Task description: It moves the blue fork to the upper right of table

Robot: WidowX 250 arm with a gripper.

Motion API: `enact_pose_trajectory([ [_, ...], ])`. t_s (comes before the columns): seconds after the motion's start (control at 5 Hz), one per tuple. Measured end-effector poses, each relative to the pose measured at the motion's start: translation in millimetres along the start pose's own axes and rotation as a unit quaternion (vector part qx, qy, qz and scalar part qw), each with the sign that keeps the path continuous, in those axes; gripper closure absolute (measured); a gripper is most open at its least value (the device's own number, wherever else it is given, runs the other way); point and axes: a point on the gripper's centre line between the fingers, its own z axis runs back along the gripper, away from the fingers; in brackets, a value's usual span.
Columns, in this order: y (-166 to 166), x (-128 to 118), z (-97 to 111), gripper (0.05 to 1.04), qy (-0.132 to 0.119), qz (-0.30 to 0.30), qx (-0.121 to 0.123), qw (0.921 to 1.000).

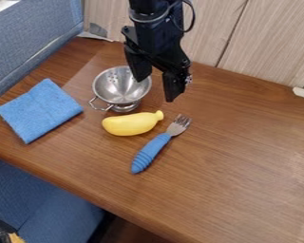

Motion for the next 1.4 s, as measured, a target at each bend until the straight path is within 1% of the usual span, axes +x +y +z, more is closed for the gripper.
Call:
enact_pose_trajectory([
  [0.2, -1, -5, -9, 0.084, 0.015, 0.003, -0.005, 0.9999],
  [0.4, -2, -16, -28, 0.084, 0.043, 0.012, -0.007, 0.999],
  [0.6, -5, -27, -40, 0.084, 0.055, 0.018, -0.007, 0.9983],
  [0.8, -10, -35, -66, 0.084, 0.072, 0.019, -0.009, 0.9972],
  [1.0, -14, -44, -99, 0.084, 0.102, 0.016, -0.019, 0.9945],
  [1.2, -17, -43, -110, 0.119, 0.106, 0.01, -0.024, 0.9941],
  [1.4, -19, -37, -113, 0.259, 0.106, 0.001, -0.011, 0.9943],
])
